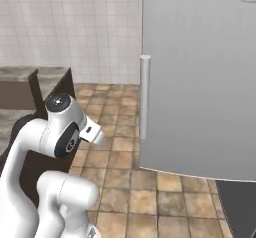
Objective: Take a sugar cube from the saucer and place it inside the coffee. Then, grab milk from the fridge and place it next to the coffee on the counter to sweeten the coffee.
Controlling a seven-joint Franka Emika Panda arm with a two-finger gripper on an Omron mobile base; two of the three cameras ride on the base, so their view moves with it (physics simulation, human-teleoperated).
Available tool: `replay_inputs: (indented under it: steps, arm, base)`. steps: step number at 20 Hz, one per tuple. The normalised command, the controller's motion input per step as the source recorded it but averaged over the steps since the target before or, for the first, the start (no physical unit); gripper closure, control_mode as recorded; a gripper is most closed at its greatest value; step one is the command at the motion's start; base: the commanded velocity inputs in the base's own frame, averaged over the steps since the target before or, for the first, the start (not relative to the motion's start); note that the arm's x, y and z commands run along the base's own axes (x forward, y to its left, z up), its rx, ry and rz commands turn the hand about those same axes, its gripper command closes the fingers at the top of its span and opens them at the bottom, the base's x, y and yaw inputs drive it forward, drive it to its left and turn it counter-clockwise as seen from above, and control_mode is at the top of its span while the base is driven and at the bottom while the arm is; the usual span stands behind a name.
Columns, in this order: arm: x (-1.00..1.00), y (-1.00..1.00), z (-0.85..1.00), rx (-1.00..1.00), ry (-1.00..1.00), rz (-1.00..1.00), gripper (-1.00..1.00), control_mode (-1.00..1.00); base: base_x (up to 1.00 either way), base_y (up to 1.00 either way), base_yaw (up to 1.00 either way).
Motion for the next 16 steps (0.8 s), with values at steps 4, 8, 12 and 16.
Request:
replay_inputs:
  steps: [4, 8, 12, 16]
  arm:
    - [0.00, 0.00, 0.00, 0.00, 0.00, 0.00, -1.00, 1.00]
    - [0.00, 0.00, 0.00, 0.00, 0.00, 0.00, -1.00, 1.00]
    - [0.00, 0.00, 0.00, 0.00, 0.00, 0.00, -1.00, 1.00]
    - [0.00, 0.00, 0.00, 0.00, 0.00, 0.00, -1.00, 1.00]
  base:
    - [0.64, 0.61, 0.20]
    - [0.82, 0.28, 0.06]
    - [0.88, 0.11, 0.01]
    - [0.88, 0.08, 0.00]
